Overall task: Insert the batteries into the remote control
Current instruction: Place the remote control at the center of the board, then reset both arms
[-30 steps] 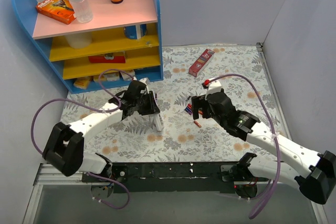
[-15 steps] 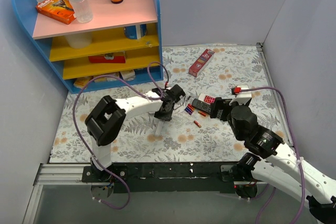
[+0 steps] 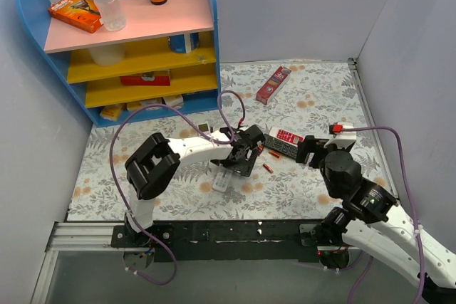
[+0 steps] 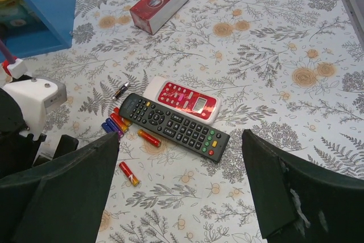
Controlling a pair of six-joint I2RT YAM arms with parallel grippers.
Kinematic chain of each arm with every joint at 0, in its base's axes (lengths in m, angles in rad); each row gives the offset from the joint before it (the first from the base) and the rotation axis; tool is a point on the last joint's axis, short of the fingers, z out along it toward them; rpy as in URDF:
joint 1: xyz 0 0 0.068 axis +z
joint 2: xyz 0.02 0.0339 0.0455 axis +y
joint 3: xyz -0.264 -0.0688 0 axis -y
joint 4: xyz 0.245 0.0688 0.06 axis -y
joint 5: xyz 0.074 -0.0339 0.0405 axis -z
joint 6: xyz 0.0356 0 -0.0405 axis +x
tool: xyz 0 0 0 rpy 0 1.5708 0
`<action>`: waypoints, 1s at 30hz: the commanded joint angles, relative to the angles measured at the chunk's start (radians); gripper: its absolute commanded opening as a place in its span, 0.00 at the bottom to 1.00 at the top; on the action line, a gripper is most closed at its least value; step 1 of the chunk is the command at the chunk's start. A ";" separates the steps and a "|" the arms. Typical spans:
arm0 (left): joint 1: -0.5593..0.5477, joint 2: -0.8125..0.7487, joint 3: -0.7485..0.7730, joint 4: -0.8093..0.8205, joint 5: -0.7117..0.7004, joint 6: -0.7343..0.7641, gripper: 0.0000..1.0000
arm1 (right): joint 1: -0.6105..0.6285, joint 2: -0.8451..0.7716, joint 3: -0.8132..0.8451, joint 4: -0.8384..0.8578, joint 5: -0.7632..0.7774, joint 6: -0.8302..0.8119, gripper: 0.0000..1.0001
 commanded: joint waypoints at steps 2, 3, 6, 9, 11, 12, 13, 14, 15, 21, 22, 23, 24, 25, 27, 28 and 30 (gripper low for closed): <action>0.016 -0.181 -0.070 0.126 0.065 -0.017 0.98 | -0.001 -0.068 -0.023 -0.002 0.042 -0.006 0.95; 0.029 -0.239 -0.086 0.146 0.089 -0.020 0.98 | -0.001 -0.091 -0.034 0.005 0.039 -0.015 0.95; 0.118 -0.385 -0.190 0.242 0.146 -0.029 0.98 | 0.000 -0.137 -0.054 0.024 0.033 -0.029 0.95; 0.227 -0.514 -0.297 0.322 0.177 -0.038 0.98 | -0.001 -0.181 -0.074 0.054 0.033 -0.049 0.95; 0.296 -0.644 -0.340 0.354 0.155 -0.037 0.98 | -0.001 -0.200 -0.083 0.088 0.036 -0.086 0.95; 0.318 -0.692 -0.375 0.362 0.152 -0.034 0.98 | -0.001 -0.212 -0.084 0.093 0.039 -0.095 0.95; 0.341 -0.774 -0.397 0.377 0.145 -0.032 0.98 | -0.001 -0.217 -0.086 0.102 0.042 -0.107 0.95; 0.383 -0.824 -0.415 0.385 0.140 -0.035 0.98 | -0.001 -0.223 -0.086 0.106 0.043 -0.114 0.95; 0.402 -0.867 -0.450 0.391 0.132 -0.034 0.98 | -0.001 -0.226 -0.084 0.111 0.051 -0.117 0.95; 0.465 -1.224 -0.575 0.457 -0.062 0.001 0.98 | -0.001 -0.220 -0.090 0.159 0.062 -0.169 0.95; 0.468 -1.262 -0.608 0.466 -0.094 0.009 0.98 | -0.001 -0.220 -0.094 0.166 0.062 -0.177 0.95; 0.467 -1.339 -0.624 0.475 -0.119 0.020 0.98 | -0.003 -0.217 -0.097 0.172 0.063 -0.184 0.95; 0.468 -1.374 -0.638 0.491 -0.171 0.037 0.98 | -0.001 -0.214 -0.100 0.183 0.063 -0.195 0.95; 0.470 -1.405 -0.668 0.500 -0.196 0.046 0.98 | -0.001 -0.215 -0.103 0.189 0.066 -0.200 0.95; 0.468 -1.499 -0.698 0.531 -0.255 0.069 0.98 | -0.001 -0.212 -0.112 0.202 0.073 -0.207 0.95; 0.468 -1.526 -0.724 0.541 -0.272 0.074 0.98 | -0.001 -0.212 -0.113 0.205 0.073 -0.212 0.95; 0.468 -1.591 -0.753 0.574 -0.303 0.075 0.98 | 0.000 -0.214 -0.123 0.218 0.071 -0.215 0.94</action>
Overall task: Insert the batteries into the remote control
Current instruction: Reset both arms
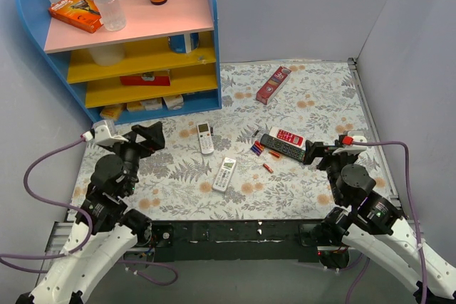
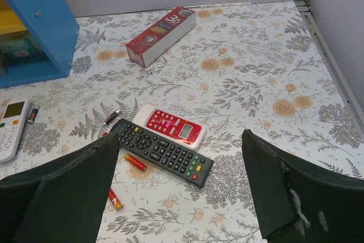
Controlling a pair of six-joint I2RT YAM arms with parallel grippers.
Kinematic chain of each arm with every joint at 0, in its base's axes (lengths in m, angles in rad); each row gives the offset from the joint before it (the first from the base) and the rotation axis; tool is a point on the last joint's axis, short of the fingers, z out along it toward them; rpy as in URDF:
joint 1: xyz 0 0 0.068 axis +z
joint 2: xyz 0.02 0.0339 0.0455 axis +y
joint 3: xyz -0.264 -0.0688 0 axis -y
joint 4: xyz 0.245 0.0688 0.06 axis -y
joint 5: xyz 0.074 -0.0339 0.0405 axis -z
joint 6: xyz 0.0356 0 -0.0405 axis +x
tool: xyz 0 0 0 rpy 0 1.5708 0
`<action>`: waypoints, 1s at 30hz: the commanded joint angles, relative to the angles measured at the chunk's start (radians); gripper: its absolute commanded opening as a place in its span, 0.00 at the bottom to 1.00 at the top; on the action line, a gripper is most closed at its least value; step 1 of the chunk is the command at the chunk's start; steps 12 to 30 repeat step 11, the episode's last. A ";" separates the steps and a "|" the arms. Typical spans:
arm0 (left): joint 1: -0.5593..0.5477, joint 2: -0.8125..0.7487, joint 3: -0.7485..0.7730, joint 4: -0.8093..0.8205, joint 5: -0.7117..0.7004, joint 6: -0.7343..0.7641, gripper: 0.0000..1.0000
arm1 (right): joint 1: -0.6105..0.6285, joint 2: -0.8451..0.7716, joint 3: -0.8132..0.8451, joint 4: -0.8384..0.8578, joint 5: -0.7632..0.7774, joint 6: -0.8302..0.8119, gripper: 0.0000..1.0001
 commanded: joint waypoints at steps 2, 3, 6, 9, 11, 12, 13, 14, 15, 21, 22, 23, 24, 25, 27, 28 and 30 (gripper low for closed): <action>0.005 -0.106 -0.100 0.095 -0.150 0.046 0.98 | -0.001 -0.001 -0.014 0.089 0.024 -0.037 0.94; 0.005 -0.121 -0.108 0.113 -0.150 0.044 0.98 | -0.001 0.000 -0.017 0.092 0.023 -0.038 0.94; 0.007 -0.109 -0.104 0.114 -0.136 0.050 0.98 | -0.001 0.005 -0.016 0.090 0.007 -0.041 0.92; 0.010 -0.086 -0.096 0.097 -0.124 0.044 0.98 | -0.001 0.004 -0.013 0.078 0.004 -0.031 0.91; 0.015 -0.083 -0.096 0.095 -0.108 0.041 0.98 | -0.001 -0.003 -0.008 0.073 0.010 -0.025 0.91; 0.015 -0.083 -0.096 0.095 -0.108 0.041 0.98 | -0.001 -0.003 -0.008 0.073 0.010 -0.025 0.91; 0.015 -0.083 -0.096 0.095 -0.108 0.041 0.98 | -0.001 -0.003 -0.008 0.073 0.010 -0.025 0.91; 0.015 -0.083 -0.096 0.095 -0.108 0.041 0.98 | -0.001 -0.003 -0.008 0.073 0.010 -0.025 0.91; 0.015 -0.083 -0.096 0.095 -0.108 0.041 0.98 | -0.001 -0.003 -0.008 0.073 0.010 -0.025 0.91; 0.015 -0.083 -0.096 0.095 -0.108 0.041 0.98 | -0.001 -0.003 -0.008 0.073 0.010 -0.025 0.91; 0.015 -0.083 -0.096 0.095 -0.108 0.041 0.98 | -0.001 -0.003 -0.008 0.073 0.010 -0.025 0.91; 0.015 -0.083 -0.096 0.095 -0.108 0.041 0.98 | -0.001 -0.003 -0.008 0.073 0.010 -0.025 0.91; 0.015 -0.083 -0.096 0.095 -0.108 0.041 0.98 | -0.001 -0.003 -0.008 0.073 0.010 -0.025 0.91; 0.015 -0.083 -0.096 0.095 -0.108 0.041 0.98 | -0.001 -0.003 -0.008 0.073 0.010 -0.025 0.91; 0.015 -0.083 -0.096 0.095 -0.108 0.041 0.98 | -0.001 -0.003 -0.008 0.073 0.010 -0.025 0.91; 0.015 -0.083 -0.096 0.095 -0.108 0.041 0.98 | -0.001 -0.003 -0.008 0.073 0.010 -0.025 0.91; 0.015 -0.083 -0.096 0.095 -0.108 0.041 0.98 | -0.001 -0.003 -0.008 0.073 0.010 -0.025 0.91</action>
